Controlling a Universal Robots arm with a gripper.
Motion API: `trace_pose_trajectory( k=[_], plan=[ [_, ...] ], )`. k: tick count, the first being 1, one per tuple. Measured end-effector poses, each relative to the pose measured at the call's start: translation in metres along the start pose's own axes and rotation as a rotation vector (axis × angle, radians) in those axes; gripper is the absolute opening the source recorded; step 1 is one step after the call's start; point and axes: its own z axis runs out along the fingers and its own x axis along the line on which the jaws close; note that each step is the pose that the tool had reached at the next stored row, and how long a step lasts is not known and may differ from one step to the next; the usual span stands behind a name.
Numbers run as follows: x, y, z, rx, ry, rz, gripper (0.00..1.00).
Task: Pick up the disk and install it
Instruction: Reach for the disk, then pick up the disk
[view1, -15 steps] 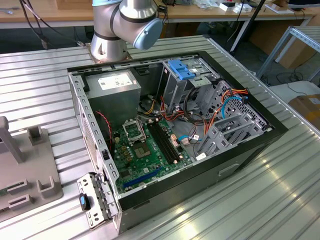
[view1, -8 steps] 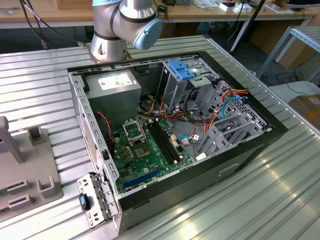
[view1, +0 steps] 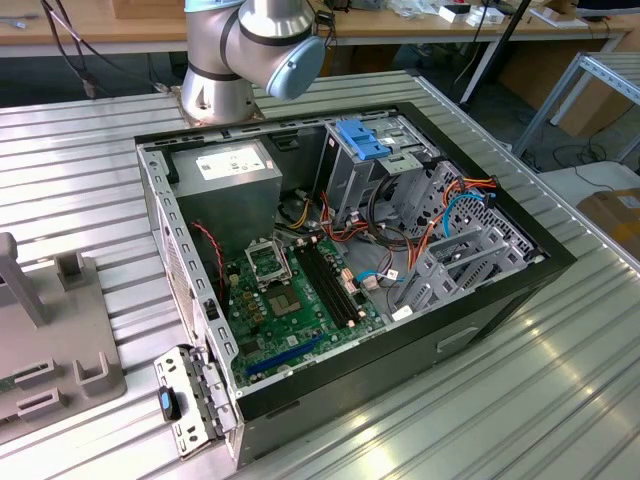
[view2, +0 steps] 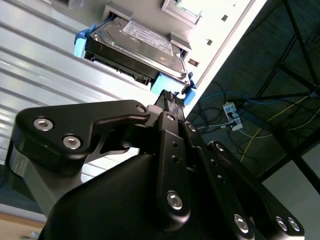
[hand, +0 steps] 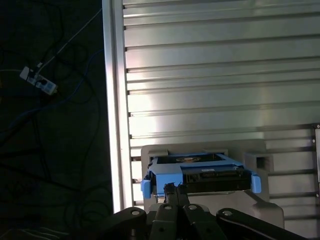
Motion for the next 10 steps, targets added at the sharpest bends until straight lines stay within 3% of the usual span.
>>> trace_pose_trajectory(
  k=[10],
  plan=[
    [-0.0001,-0.0001,0.0021,0.0,0.0,0.0,0.11]
  ],
)
